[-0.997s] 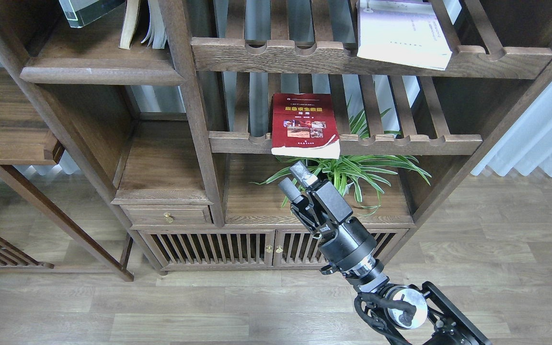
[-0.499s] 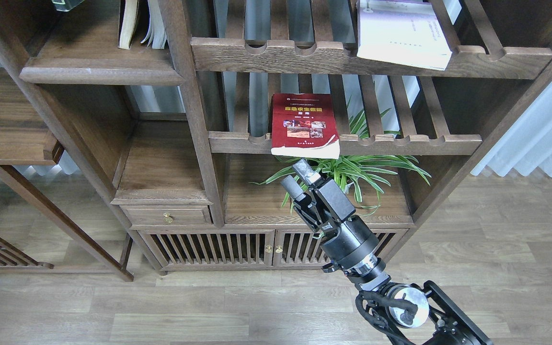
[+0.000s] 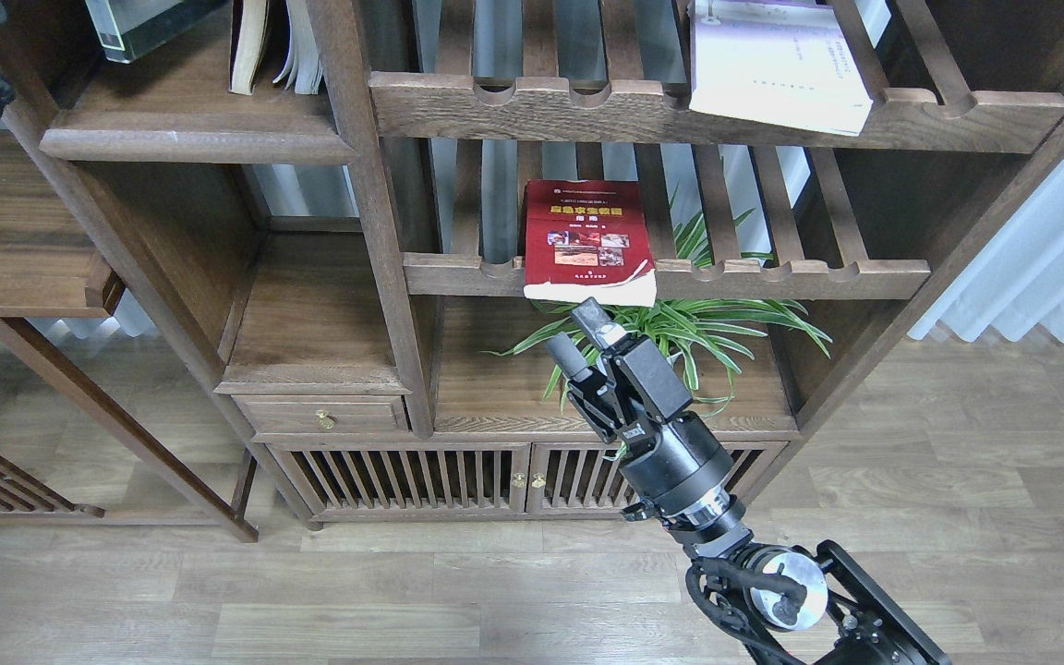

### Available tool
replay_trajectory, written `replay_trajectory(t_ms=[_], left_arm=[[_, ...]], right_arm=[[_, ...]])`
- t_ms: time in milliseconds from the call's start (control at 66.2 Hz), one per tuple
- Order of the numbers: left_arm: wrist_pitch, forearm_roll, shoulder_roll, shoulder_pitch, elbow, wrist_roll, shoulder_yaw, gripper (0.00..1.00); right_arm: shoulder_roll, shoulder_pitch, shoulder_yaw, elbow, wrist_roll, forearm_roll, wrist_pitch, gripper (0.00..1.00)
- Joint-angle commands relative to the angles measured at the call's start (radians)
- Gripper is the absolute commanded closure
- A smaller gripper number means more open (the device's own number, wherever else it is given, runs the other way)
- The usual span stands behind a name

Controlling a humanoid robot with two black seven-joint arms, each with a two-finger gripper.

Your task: Organize books on shelf

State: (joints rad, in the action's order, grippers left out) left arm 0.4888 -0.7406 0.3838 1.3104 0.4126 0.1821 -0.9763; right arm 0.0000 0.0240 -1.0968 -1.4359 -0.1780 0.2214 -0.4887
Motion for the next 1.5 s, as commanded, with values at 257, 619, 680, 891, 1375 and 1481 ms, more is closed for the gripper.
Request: replay_trajectory(t_ms=[257, 619, 680, 891, 1375, 1481], left_arm=[[0.0, -0.052, -0.054, -0.003, -0.003, 0.031, 0.016, 0.99], [0.0, -0.063, -0.054, -0.023, 0.0, 0.043, 0.016, 0.98], [0.0, -0.063, -0.054, -0.023, 0.0, 0.042, 0.016, 0.98], [0.0, -0.057, -0.06, -0.025, 0.0, 0.031, 0.018, 0.96], [0.0, 0.009, -0.092, -0.049, 0.018, -0.006, 0.022, 0.89], [0.0, 0.007, -0.083, -0.059, 0.035, -0.019, 0.021, 0.85]], right_arm=[[0.0, 0.001, 0.0, -0.009, 0.0, 0.009, 0.0, 0.01], [0.0, -0.001, 0.0, -0.015, 0.0, 0.016, 0.0, 0.01], [0.0, 0.001, 0.0, -0.015, 0.0, 0.016, 0.0, 0.01], [0.0, -0.001, -0.001, -0.015, 0.0, 0.023, 0.0, 0.01], [0.0, -0.001, -0.001, -0.015, 0.0, 0.024, 0.0, 0.01], [0.0, -0.001, -0.003, -0.015, 0.0, 0.024, 0.0, 0.01]])
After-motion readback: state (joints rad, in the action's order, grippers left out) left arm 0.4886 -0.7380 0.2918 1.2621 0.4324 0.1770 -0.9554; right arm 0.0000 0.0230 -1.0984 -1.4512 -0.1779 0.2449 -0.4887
